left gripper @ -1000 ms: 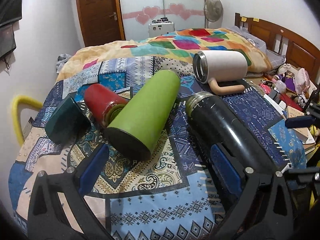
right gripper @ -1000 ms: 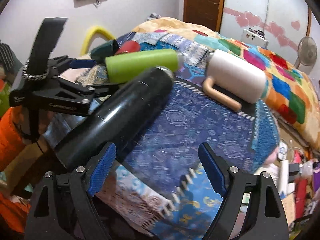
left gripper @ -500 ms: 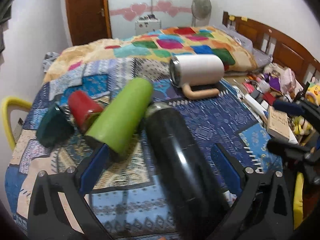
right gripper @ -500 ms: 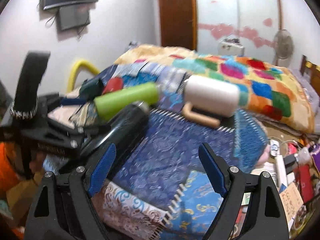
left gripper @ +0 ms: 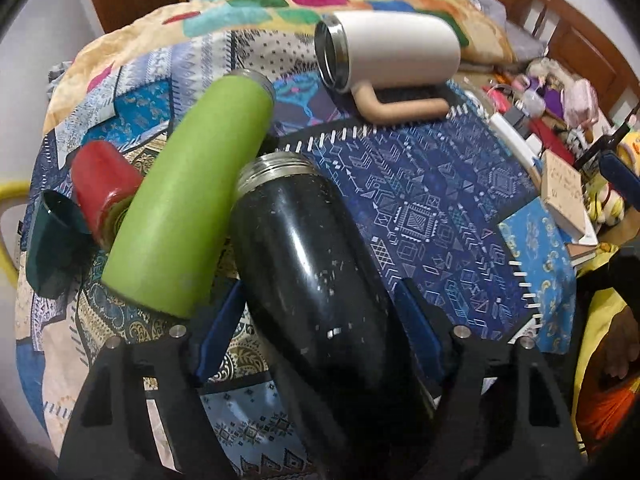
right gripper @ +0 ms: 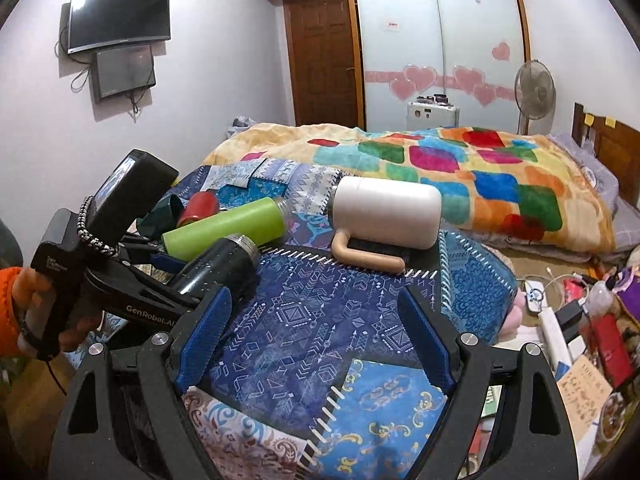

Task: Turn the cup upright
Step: 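Grasp the thermos body with the left tool while the right tool holds it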

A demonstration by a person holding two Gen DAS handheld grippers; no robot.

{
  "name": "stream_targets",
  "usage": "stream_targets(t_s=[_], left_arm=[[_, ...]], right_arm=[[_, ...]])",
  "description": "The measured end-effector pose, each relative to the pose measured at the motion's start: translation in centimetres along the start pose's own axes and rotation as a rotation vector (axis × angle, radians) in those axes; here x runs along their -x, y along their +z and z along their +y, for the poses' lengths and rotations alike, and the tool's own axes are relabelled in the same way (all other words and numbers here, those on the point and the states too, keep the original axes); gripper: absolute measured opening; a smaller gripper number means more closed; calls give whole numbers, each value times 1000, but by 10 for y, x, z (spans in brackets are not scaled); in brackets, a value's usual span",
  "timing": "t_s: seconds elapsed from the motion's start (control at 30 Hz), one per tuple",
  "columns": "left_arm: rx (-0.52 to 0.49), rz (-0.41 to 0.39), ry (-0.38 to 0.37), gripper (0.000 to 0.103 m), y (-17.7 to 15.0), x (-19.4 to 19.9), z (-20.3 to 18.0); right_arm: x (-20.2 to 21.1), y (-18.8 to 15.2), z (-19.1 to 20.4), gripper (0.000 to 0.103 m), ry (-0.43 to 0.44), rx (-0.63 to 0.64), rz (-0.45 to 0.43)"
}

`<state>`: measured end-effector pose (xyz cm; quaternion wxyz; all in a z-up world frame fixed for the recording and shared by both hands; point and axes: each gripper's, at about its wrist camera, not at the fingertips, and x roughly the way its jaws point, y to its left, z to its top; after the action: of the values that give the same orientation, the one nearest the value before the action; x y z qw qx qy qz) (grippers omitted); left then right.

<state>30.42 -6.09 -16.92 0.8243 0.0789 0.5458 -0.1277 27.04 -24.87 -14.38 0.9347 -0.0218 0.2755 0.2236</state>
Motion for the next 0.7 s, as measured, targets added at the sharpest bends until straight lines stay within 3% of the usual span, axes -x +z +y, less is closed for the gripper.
stream_targets(t_s=[0.37,0.57,0.7], left_arm=[[-14,-19,-2,67,8,2,-6],[-32,-93,17,66,3,36,-15],[-44,-184,24,65,-9,76,-22]], right_arm=[[-4,-4,-6,84,17,-23,5],[9,-2,-6,84,4,-22,-17],[17,2,-3,84,-5,-20,-32]])
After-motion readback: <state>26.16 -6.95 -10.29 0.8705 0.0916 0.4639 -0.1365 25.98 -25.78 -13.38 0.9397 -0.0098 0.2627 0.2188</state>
